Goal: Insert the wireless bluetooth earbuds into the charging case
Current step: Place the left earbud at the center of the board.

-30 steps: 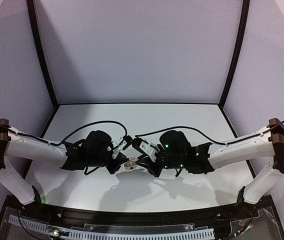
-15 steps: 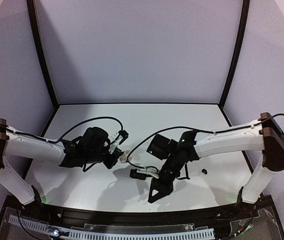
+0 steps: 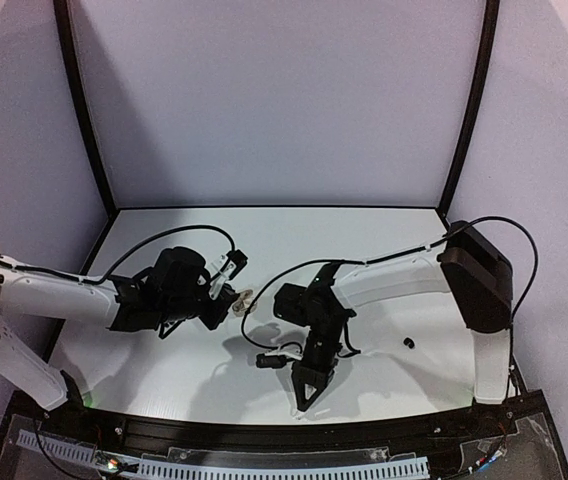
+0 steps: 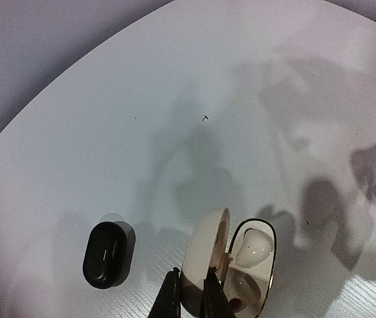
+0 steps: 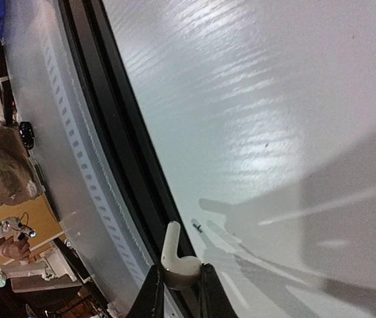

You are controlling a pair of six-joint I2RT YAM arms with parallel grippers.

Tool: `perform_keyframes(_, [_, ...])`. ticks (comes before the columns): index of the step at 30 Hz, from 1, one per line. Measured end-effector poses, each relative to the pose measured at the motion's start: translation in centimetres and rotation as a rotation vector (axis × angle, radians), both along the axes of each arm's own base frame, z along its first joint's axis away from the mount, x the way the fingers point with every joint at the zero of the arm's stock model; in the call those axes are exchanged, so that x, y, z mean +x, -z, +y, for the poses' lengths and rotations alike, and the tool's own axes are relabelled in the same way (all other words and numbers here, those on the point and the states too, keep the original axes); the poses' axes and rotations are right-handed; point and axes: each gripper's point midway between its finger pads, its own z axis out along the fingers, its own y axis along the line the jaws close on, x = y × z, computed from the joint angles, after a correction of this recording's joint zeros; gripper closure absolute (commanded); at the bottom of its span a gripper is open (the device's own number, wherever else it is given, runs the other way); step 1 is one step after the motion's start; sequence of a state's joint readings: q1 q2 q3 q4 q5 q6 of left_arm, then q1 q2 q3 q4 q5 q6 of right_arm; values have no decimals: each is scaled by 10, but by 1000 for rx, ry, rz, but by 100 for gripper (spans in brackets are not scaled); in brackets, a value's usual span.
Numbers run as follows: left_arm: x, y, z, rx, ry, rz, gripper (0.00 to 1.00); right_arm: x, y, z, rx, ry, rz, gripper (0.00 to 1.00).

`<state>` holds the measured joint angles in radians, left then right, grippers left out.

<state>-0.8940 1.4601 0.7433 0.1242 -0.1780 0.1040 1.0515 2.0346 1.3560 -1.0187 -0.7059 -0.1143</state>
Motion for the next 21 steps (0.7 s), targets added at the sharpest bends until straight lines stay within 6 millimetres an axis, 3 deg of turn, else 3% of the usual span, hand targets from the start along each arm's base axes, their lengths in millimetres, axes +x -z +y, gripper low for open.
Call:
perform_keyframes(4, [0,0,0,0,0,0,99,6,15,1,-35,-20,4,95])
perform_keyframes(12, [-1,-1,1,0,1,1,99,12,17,2,-62,-59,-13,76])
perform_keyframes(21, [-2,2,1,5,1,13,99,33,19,6,-82,-62,-112,69])
